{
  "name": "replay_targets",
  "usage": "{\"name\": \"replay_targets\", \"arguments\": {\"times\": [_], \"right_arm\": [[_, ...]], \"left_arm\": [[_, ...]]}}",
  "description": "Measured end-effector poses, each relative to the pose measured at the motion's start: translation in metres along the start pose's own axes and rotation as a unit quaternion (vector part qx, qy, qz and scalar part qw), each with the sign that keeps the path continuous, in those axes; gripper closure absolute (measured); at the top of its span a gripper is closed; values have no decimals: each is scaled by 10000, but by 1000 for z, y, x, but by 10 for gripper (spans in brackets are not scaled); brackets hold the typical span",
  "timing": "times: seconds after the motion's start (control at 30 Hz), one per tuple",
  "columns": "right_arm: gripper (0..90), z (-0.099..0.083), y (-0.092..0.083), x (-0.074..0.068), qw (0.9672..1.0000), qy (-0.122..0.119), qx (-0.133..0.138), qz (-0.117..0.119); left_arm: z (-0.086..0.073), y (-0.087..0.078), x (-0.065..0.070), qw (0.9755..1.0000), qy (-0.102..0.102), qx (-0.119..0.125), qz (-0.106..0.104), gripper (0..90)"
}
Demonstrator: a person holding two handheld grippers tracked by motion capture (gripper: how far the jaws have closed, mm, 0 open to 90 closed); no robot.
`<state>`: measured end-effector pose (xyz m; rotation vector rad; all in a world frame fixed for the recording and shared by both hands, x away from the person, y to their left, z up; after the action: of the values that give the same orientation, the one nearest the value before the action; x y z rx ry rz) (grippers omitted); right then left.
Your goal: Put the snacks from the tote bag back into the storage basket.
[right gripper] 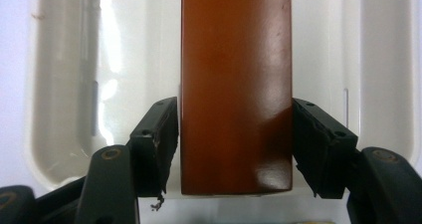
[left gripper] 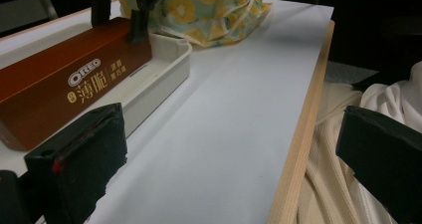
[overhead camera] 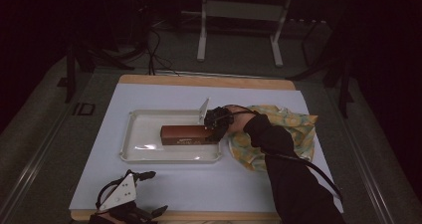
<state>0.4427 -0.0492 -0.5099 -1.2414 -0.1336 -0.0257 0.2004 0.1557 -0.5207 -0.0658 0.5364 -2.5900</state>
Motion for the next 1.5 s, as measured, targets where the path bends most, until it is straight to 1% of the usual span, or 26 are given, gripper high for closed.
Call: {"name": "replay_targets", "arguments": {"times": [0.03, 0.17, 0.27, 0.37, 0.53, 0.57, 0.63, 0.7, 0.73, 0.83, 0.93, 1.03, 1.07, 1.17, 1.2, 1.23, 1.33, 1.4, 1.43, 1.47, 1.5], "right_arm": [[372, 0, -2, 0, 10000, 19, 18, 14], [372, 2, -12, 2, 9999, 65, 117, -51], [373, 3, -22, 2, 9996, 102, 246, -62], [373, 4, -30, 3, 9992, 109, 353, -127], [371, 3, -41, 2, 9987, 197, 404, -236], [357, 3, -43, 3, 9986, 211, 414, -261], [338, 2, -46, 3, 9983, 322, 397, -272], [325, 1, -48, 4, 9981, 356, 403, -305], [313, 0, -53, 4, 9975, 425, 436, -356], [293, -2, -62, 6, 9962, 472, 546, -485], [273, -3, -72, 7, 9945, 628, 671, -509], [242, -7, -80, 11, 9919, 797, 711, -688], [215, -9, -82, 12, 9905, 890, 689, -788], [183, -16, -88, 15, 9871, 1079, 721, -939], [152, -18, -89, 16, 9858, 1153, 731, -975], [140, -21, -91, 17, 9843, 1244, 761, -991], [127, -31, -98, 22, 9774, 1512, 939, -1144], [114, -37, -103, 26, 9716, 1731, 1029, -1244], [110, -41, -105, 27, 9697, 1769, 1083, -1292], [110, -41, -105, 27, 9697, 1769, 1083, -1292], [110, -44, -107, 28, 9682, 1796, 1117, -1336]], "left_arm": [[0, 0, 0, 10000, 3, -7, -1, 0], [0, 1, 0, 10000, -1, -24, -3, 0], [0, 1, 0, 10000, -2, -31, -4, 0], [0, 1, 0, 10000, -9, -33, -7, 0], [-1, 1, 0, 10000, -7, -40, -13, 0], [-1, 1, 0, 10000, -5, -45, -20, 0], [-1, 2, 0, 10000, -14, -44, -26, 0], [-1, 1, 0, 10000, -9, -47, -26, 0], [-1, 1, 0, 10000, -9, -48, -23, 0], [-1, 2, 0, 10000, -14, -48, -25, 0], [-1, 2, 1, 10000, -6, -40, -38, 0], [-1, 1, 1, 10000, 0, -49, -41, 0], [-1, 1, 1, 10000, -4, -50, -41, 0], [-1, 1, 1, 10000, 6, -59, -40, 0], [-1, 1, 1, 10000, 7, -61, -41, 0], [-1, 1, 1, 10000, 4, -62, -39, 0], [-1, 2, 1, 10000, -9, -59, -42, 0], [-1, 2, 1, 10000, -16, -57, -41, 0], [-1, 2, 1, 10000, -18, -58, -40, 0], [-1, 2, 1, 10000, -18, -58, -40, 0], [-1, 2, 1, 10000, -22, -59, -38, 0]]}}
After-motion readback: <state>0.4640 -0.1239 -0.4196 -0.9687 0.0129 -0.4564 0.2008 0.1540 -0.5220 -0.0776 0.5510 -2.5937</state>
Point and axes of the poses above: each handheld gripper's, and its own axes: y roughly forward along the jaws, z roughly out of its top, x roughly to its right, the point moved 5 cm from there along y, roughly forward along the jaws, and after that the axes turned 2 degrees about y, right-handed, at the moved point
